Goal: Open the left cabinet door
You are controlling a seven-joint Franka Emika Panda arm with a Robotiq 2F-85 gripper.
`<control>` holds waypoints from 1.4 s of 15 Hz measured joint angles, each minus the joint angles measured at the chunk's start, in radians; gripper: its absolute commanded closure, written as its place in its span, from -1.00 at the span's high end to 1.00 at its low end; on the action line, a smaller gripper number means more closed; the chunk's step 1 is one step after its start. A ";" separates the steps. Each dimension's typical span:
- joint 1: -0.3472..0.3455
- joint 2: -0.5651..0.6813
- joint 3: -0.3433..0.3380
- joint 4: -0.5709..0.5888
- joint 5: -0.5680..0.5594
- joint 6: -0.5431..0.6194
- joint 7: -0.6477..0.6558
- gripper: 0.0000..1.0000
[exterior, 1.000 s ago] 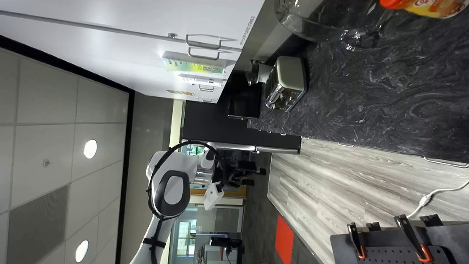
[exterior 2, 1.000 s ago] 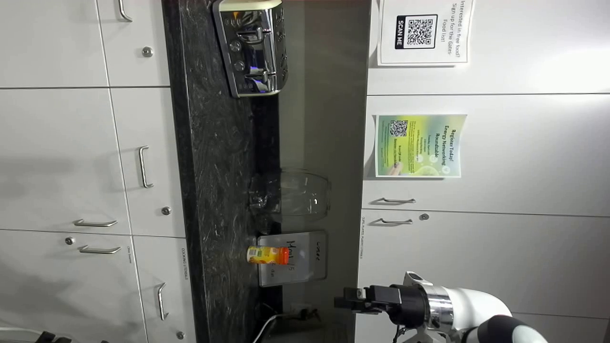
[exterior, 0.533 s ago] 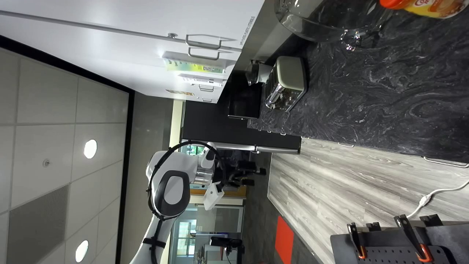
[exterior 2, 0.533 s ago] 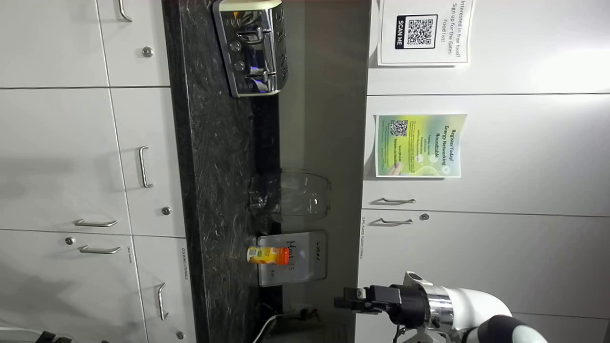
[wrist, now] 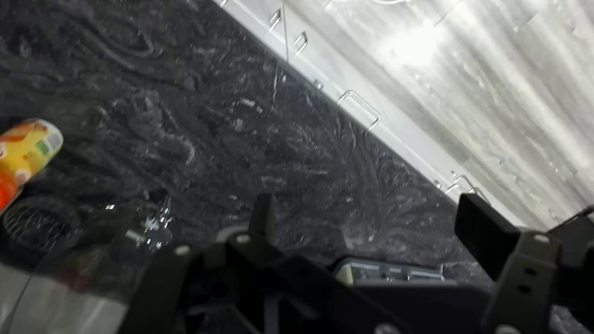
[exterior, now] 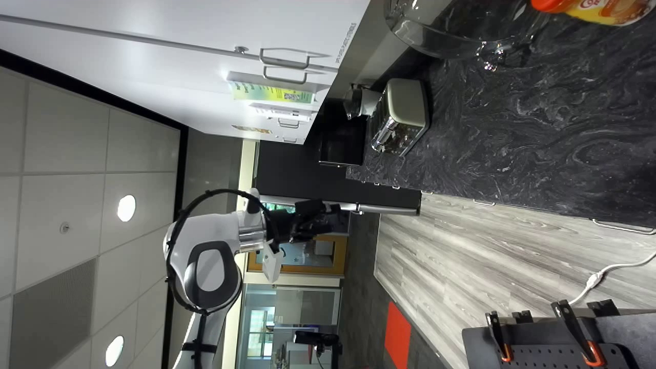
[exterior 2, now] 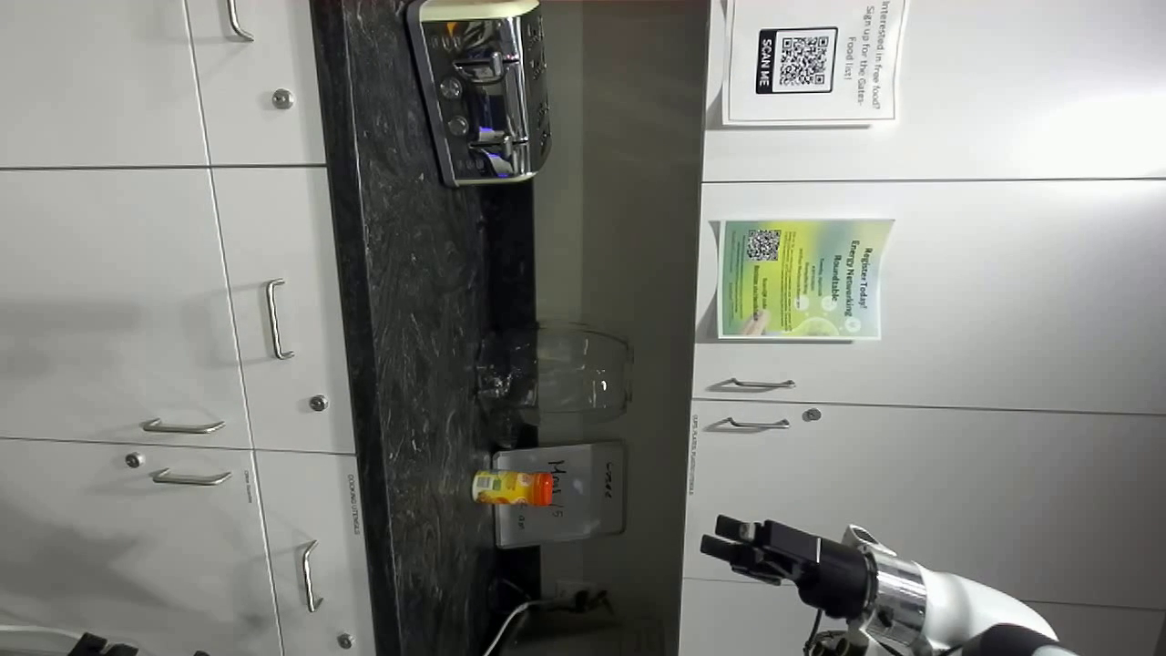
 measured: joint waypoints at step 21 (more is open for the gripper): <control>0.065 0.023 -0.189 0.106 -0.075 0.289 -0.481 1.00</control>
